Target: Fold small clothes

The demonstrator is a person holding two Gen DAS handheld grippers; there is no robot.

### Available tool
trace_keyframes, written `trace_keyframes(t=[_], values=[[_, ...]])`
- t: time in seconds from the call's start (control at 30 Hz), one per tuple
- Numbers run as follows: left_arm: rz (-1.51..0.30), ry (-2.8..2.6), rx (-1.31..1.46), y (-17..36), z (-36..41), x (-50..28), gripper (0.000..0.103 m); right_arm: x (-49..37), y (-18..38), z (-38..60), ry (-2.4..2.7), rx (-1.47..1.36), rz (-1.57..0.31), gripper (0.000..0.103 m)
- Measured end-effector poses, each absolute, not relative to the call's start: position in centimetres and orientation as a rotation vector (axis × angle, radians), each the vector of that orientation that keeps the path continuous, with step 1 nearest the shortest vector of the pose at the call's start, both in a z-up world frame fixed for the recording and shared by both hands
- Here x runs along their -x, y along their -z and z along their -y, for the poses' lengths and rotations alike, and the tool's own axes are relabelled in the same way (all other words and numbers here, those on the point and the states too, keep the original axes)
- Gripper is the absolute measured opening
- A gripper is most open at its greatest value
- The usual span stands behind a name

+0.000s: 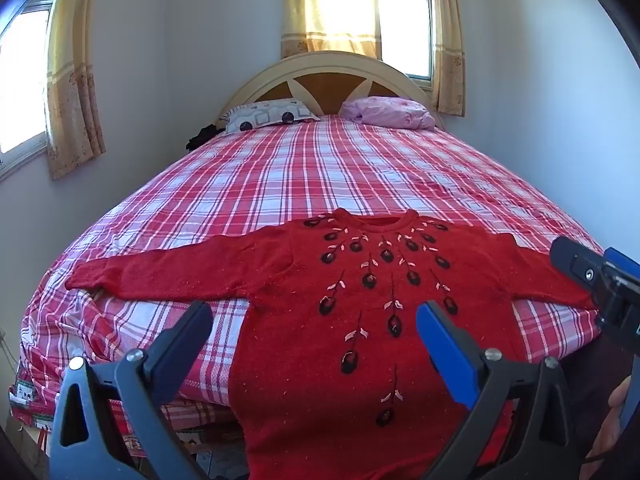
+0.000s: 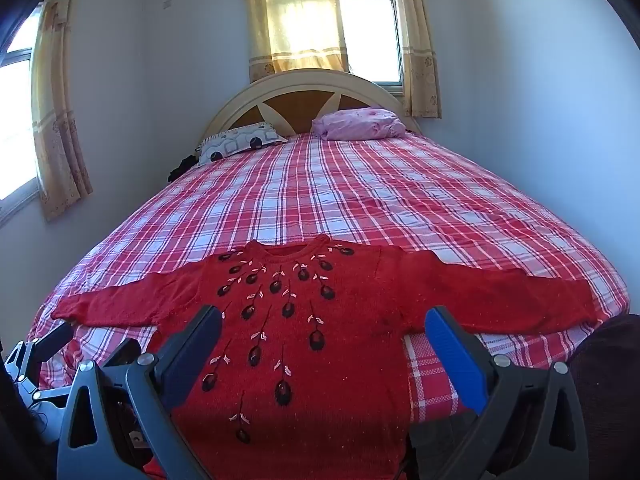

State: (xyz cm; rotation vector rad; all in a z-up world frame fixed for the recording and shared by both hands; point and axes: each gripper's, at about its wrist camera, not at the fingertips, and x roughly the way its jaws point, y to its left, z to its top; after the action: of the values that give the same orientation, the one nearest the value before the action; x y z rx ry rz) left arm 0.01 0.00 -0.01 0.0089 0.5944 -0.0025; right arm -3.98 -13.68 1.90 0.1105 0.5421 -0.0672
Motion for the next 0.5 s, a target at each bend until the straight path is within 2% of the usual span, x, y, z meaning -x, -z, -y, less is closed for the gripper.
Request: trace_keyframes(t=[0.5], values=[[-0.598,0.005,-0.005,0.02,-0.15,-0.05,0.103,3.79,-1.61,13.59,0.075,-0.108,-0.555,0.102]])
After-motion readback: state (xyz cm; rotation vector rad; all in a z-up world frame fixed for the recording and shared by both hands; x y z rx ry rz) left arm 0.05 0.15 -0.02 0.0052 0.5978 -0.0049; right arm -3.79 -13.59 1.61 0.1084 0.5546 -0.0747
